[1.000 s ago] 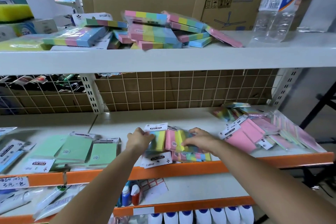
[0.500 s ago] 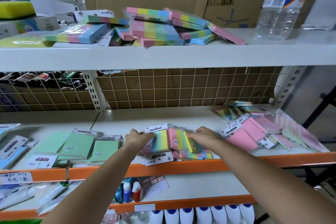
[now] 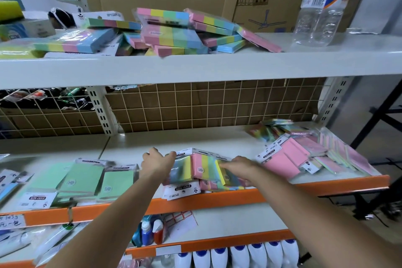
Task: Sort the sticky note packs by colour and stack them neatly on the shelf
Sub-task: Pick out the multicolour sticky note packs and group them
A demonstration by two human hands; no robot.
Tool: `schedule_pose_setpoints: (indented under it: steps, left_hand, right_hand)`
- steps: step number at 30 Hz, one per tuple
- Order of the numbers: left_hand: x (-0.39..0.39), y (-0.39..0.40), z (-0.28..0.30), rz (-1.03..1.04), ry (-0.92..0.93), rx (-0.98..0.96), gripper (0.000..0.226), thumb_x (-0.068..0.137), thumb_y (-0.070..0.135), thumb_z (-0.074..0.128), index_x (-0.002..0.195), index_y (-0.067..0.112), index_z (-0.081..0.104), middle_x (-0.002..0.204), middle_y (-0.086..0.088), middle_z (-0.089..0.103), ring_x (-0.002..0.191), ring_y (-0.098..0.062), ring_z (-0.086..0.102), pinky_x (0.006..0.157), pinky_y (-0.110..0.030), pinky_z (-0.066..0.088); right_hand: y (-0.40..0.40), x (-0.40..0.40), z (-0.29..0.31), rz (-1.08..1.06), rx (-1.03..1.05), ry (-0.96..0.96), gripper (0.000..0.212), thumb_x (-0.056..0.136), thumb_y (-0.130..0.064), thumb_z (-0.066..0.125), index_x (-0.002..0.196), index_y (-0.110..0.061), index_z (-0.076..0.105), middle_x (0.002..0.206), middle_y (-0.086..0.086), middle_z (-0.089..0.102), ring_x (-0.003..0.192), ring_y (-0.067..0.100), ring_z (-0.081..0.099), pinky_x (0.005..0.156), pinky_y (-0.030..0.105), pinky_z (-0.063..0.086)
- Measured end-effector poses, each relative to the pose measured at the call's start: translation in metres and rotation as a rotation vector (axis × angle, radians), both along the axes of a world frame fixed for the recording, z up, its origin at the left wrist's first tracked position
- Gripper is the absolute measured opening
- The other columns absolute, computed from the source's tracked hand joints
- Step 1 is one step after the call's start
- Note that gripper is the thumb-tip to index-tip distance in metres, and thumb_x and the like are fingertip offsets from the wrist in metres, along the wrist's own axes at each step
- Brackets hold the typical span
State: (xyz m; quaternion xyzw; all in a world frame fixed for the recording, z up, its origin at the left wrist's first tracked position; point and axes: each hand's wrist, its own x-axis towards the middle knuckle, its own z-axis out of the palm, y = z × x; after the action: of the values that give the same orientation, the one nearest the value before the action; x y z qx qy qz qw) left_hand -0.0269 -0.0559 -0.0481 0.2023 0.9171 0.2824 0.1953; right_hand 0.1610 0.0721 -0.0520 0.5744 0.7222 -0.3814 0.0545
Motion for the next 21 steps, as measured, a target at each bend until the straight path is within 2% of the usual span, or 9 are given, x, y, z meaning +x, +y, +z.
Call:
schedule_pose_setpoints:
  steps: [1, 4, 6, 9, 11, 13, 16, 18, 21]
  left_hand:
    - [0.001, 0.002, 0.0, -0.005, -0.027, 0.002, 0.055, 0.087, 0.045, 0.05, 0.128, 0.01, 0.041, 0.131, -0.013, 0.041, 0.112, -0.036, 0.052, 0.083, -0.039, 0.041]
    - [0.004, 0.004, -0.002, -0.034, -0.075, -0.031, 0.056, 0.091, 0.045, 0.05, 0.134, 0.012, 0.039, 0.137, -0.014, 0.038, 0.123, -0.037, 0.044, 0.096, -0.041, 0.036]
    - [0.006, 0.002, -0.001, -0.04, -0.062, -0.066, 0.054, 0.093, 0.045, 0.048, 0.136, 0.014, 0.039, 0.139, -0.014, 0.037, 0.126, -0.036, 0.04, 0.097, -0.041, 0.035]
    - [0.007, 0.0, 0.001, -0.035, -0.06, -0.074, 0.053, 0.094, 0.045, 0.046, 0.137, 0.015, 0.039, 0.14, -0.013, 0.036, 0.127, -0.036, 0.038, 0.097, -0.039, 0.033]
    - [0.007, 0.0, 0.002, -0.029, -0.062, -0.073, 0.052, 0.094, 0.045, 0.046, 0.138, 0.017, 0.039, 0.141, -0.013, 0.035, 0.128, -0.036, 0.036, 0.098, -0.039, 0.031]
    - [0.006, 0.001, 0.002, -0.026, -0.075, -0.059, 0.052, 0.094, 0.045, 0.047, 0.138, 0.017, 0.039, 0.141, -0.013, 0.034, 0.129, -0.036, 0.035, 0.1, -0.039, 0.03]
    - [0.006, 0.002, 0.002, -0.017, -0.098, -0.046, 0.054, 0.094, 0.047, 0.047, 0.139, 0.019, 0.039, 0.141, -0.013, 0.033, 0.13, -0.037, 0.034, 0.102, -0.04, 0.029]
    - [0.005, 0.002, 0.001, -0.021, -0.116, -0.04, 0.055, 0.094, 0.046, 0.048, 0.141, 0.019, 0.037, 0.141, -0.014, 0.033, 0.127, -0.038, 0.038, 0.101, -0.04, 0.031]
    - [0.003, 0.003, -0.001, -0.032, -0.163, -0.015, 0.056, 0.093, 0.044, 0.051, 0.141, 0.018, 0.037, 0.139, -0.014, 0.032, 0.116, -0.038, 0.047, 0.09, -0.037, 0.037]
  right_hand:
    - [-0.001, -0.002, 0.0, -0.009, -0.012, 0.027, 0.065, 0.078, -0.063, 0.058, 0.121, -0.014, 0.054, 0.112, 0.01, 0.06, 0.096, 0.025, 0.061, 0.082, 0.035, 0.053]
    - [-0.006, -0.008, -0.002, -0.021, -0.022, 0.074, 0.056, 0.084, -0.054, 0.06, 0.122, -0.013, 0.053, 0.12, 0.01, 0.059, 0.103, 0.025, 0.061, 0.082, 0.035, 0.054]
    - [-0.008, -0.01, -0.003, -0.032, -0.046, 0.121, 0.05, 0.086, -0.05, 0.06, 0.12, -0.015, 0.054, 0.121, 0.009, 0.06, 0.107, 0.025, 0.061, 0.088, 0.038, 0.055]
    - [-0.008, -0.007, -0.003, -0.04, -0.019, 0.125, 0.047, 0.09, -0.046, 0.054, 0.127, -0.017, 0.05, 0.126, 0.009, 0.056, 0.109, 0.025, 0.058, 0.084, 0.035, 0.055]
    - [-0.005, -0.005, -0.005, -0.024, 0.03, 0.082, 0.047, 0.092, -0.043, 0.05, 0.129, -0.014, 0.05, 0.12, 0.01, 0.058, 0.102, 0.026, 0.06, 0.079, 0.031, 0.055]
    - [-0.005, -0.002, -0.004, 0.011, 0.054, 0.035, 0.04, 0.095, -0.038, 0.046, 0.124, -0.011, 0.053, 0.103, 0.01, 0.058, 0.088, 0.026, 0.059, 0.067, 0.028, 0.05]
    - [-0.003, -0.001, -0.006, 0.017, 0.06, 0.009, 0.034, 0.094, -0.026, 0.044, 0.122, -0.007, 0.053, 0.097, 0.011, 0.056, 0.081, 0.027, 0.059, 0.058, 0.026, 0.048]
    - [-0.002, -0.001, -0.007, 0.014, 0.062, 0.005, 0.034, 0.093, -0.023, 0.045, 0.121, -0.008, 0.054, 0.097, 0.011, 0.056, 0.08, 0.027, 0.058, 0.058, 0.025, 0.048]
    - [-0.002, 0.001, -0.007, 0.049, 0.096, -0.056, 0.034, 0.092, -0.025, 0.046, 0.121, -0.01, 0.056, 0.103, 0.011, 0.061, 0.092, 0.026, 0.059, 0.053, 0.02, 0.037]
